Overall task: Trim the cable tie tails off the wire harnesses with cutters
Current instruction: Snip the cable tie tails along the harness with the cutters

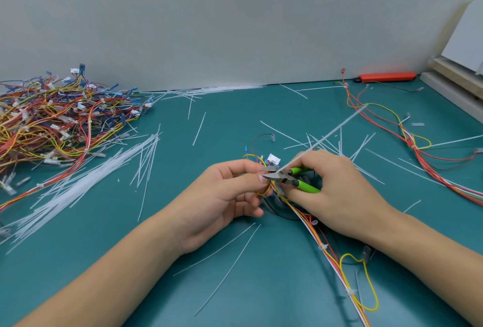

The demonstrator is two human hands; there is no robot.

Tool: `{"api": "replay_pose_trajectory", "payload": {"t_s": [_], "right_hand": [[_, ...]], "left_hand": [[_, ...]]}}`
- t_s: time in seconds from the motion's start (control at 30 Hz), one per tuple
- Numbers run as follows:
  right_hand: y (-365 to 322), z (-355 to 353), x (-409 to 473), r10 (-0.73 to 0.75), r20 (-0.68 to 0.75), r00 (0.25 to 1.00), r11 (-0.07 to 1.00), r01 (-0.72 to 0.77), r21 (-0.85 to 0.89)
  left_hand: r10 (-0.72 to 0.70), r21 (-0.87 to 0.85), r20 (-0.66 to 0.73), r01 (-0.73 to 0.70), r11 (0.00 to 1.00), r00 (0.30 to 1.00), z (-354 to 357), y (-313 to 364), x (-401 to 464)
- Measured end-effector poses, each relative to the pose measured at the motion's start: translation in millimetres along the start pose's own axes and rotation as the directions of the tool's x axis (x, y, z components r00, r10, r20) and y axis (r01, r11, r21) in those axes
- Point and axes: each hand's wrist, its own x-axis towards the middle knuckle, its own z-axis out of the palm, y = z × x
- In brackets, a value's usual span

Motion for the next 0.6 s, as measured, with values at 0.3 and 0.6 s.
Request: {"api": "replay_pose_trajectory", "payload": {"t_s": [0.3,0.6], "right_hand": [[-2.4,-0.7,-0.1,0.018,-0.001,1.0,0.999,-0.018,0.029],[-2.7,0.2,0.9,0.024,0.012,1.0,0.995,-0.025,0.095]], "left_hand": [[0.0,-0.011,0.011,0.0,1.0,1.0,0.0,1.0,0.0],[-0.002,-0.008,-0.002,0.002,1.0,1.0,-0.3,0.6,0.1]]}}
